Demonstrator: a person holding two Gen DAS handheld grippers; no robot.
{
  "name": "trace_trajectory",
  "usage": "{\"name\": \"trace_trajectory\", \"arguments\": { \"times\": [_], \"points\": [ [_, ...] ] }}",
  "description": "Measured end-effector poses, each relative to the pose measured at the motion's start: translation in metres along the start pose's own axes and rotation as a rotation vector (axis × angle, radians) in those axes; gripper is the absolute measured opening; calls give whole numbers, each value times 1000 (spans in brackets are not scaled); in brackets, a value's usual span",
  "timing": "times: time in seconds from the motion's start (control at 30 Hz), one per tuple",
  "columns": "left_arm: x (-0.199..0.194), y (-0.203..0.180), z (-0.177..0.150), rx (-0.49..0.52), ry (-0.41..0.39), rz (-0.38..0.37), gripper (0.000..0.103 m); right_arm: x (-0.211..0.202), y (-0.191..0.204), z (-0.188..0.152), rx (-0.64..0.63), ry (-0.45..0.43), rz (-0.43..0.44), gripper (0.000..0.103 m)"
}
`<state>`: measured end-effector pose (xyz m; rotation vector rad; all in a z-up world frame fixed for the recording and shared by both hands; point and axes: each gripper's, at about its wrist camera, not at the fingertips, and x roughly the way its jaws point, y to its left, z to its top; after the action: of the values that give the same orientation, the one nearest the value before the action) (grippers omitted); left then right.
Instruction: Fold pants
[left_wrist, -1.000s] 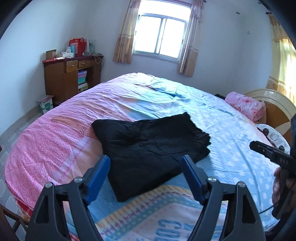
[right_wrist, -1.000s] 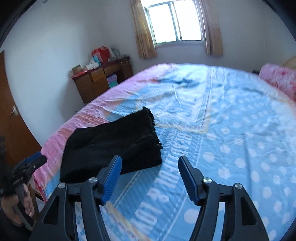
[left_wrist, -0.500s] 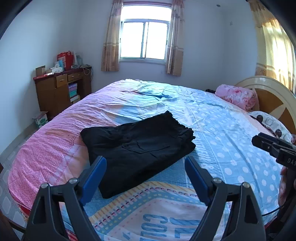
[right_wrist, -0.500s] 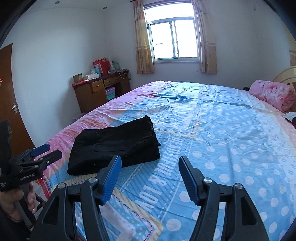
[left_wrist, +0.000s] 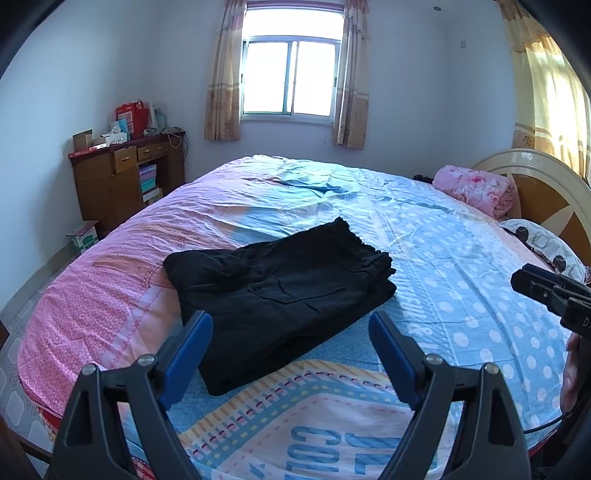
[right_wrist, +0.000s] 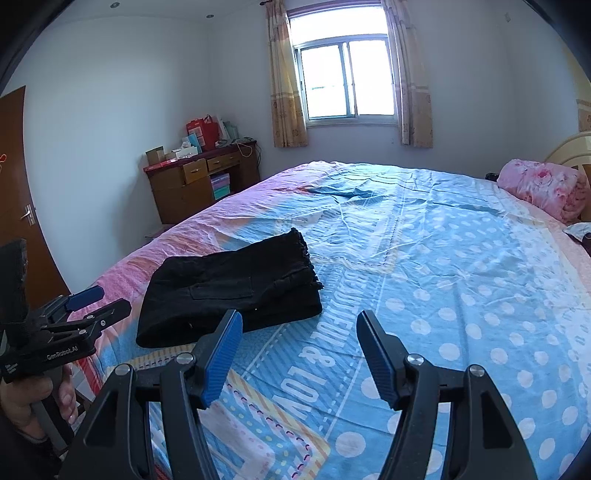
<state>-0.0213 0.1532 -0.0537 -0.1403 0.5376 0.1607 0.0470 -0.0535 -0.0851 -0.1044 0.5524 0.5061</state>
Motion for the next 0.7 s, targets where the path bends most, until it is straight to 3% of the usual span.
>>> {"name": "trace_trajectory", "arguments": {
  "times": [0.07, 0.13, 0.7],
  "points": [
    [0, 0, 0, 5, 2, 10, 99, -2, 1, 1, 0, -5, 1, 66],
    [-1, 0, 2, 9, -12, 31, 102, -5, 1, 2, 1, -19, 1, 66],
    [-25, 3, 19, 28, -82, 105, 103, -26, 6, 9, -14, -79, 3, 66]
  ]
}}
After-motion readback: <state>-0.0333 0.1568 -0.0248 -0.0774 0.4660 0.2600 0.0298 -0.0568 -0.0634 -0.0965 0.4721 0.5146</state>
